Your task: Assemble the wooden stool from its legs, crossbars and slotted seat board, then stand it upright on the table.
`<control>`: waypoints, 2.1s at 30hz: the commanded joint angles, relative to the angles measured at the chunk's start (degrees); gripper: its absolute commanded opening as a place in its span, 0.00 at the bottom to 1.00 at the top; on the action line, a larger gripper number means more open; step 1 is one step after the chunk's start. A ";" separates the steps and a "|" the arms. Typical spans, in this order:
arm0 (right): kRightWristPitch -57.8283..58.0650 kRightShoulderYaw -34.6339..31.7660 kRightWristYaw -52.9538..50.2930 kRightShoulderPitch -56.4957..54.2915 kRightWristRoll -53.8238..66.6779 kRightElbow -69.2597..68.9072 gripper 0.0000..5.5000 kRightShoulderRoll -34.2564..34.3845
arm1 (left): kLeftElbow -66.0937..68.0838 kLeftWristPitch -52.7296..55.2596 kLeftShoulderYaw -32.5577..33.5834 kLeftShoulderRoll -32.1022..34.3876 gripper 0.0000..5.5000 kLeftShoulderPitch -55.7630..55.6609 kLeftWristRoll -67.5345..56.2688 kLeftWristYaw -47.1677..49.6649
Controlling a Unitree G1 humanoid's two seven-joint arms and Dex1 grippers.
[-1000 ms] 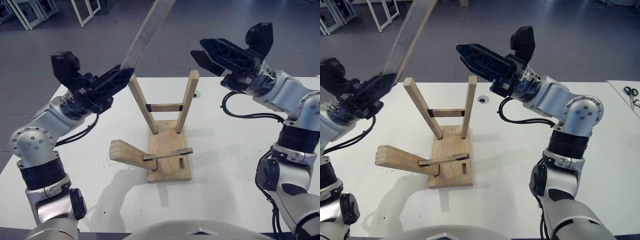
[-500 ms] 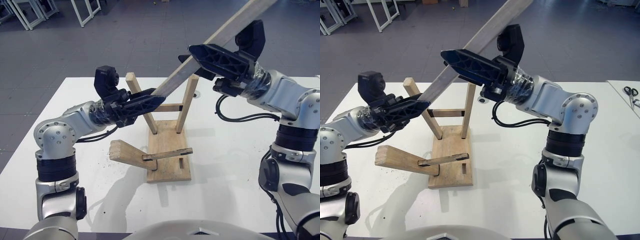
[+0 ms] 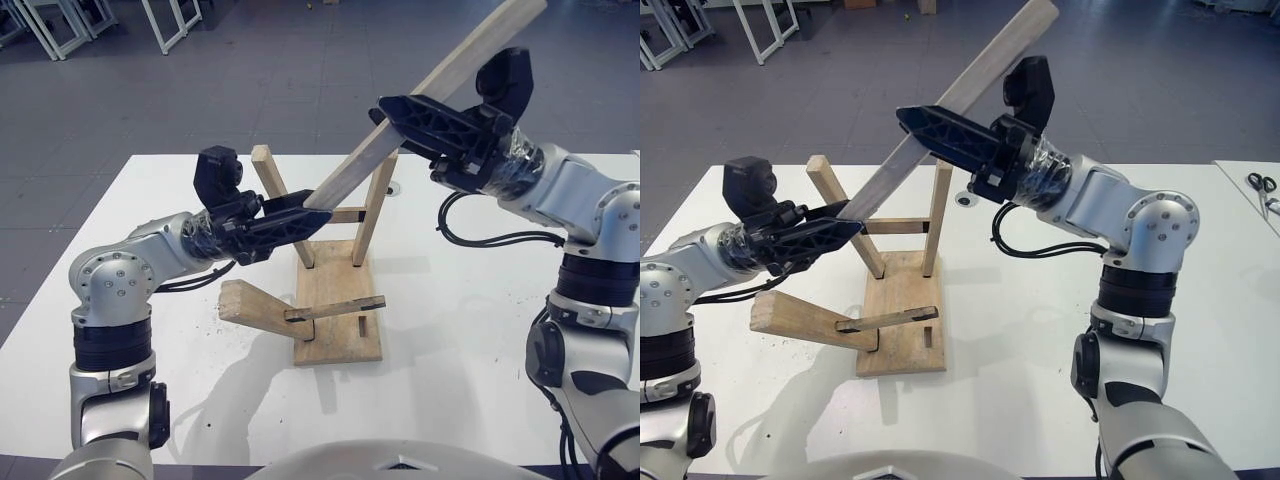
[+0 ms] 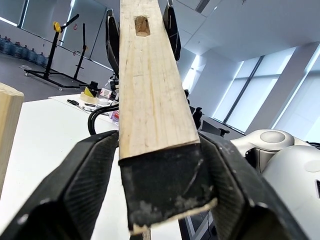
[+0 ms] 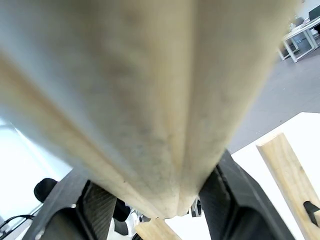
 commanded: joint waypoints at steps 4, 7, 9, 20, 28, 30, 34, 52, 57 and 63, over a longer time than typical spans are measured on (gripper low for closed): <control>-1.49 -3.03 3.28 1.26 -4.35 1.61 0.37 -4.89 | 3.52 -1.11 1.58 2.17 0.68 -0.41 3.19 1.80; -0.41 -3.62 6.03 3.38 -6.41 0.13 0.37 -8.44 | 6.65 -5.58 2.61 3.06 0.72 0.74 9.38 2.91; -1.02 -3.34 9.59 5.89 -10.36 -2.01 0.37 -11.73 | 6.69 -5.79 6.29 3.41 0.72 2.12 8.52 4.06; -53.57 17.21 60.41 35.02 -58.02 -3.24 0.37 -21.47 | -5.31 -7.12 16.69 -1.48 0.72 16.16 -0.57 14.89; -58.66 17.02 63.12 32.87 -57.35 -8.67 0.37 -16.25 | -6.11 -8.57 15.14 -3.33 0.72 19.22 0.20 17.30; -56.88 16.65 62.20 32.89 -56.07 -10.37 0.37 -15.95 | -6.10 -9.12 14.57 -3.64 0.72 19.62 0.50 17.63; -58.05 18.75 61.38 34.41 -58.30 -10.82 0.37 -13.93 | -5.68 -9.91 13.69 -3.71 0.72 19.30 0.78 17.88; -62.75 23.73 58.58 36.70 -71.50 -6.32 0.37 -15.68 | -7.42 -10.58 13.92 -2.95 0.72 19.62 0.26 19.72; -58.73 29.76 48.31 34.85 -84.51 -2.55 0.37 -17.93 | -8.58 -11.26 14.42 -2.25 0.72 18.20 -1.02 21.34; -50.29 33.55 39.04 31.98 -86.19 -2.02 0.37 -17.86 | -7.74 -15.42 20.61 1.77 0.72 11.07 0.04 27.90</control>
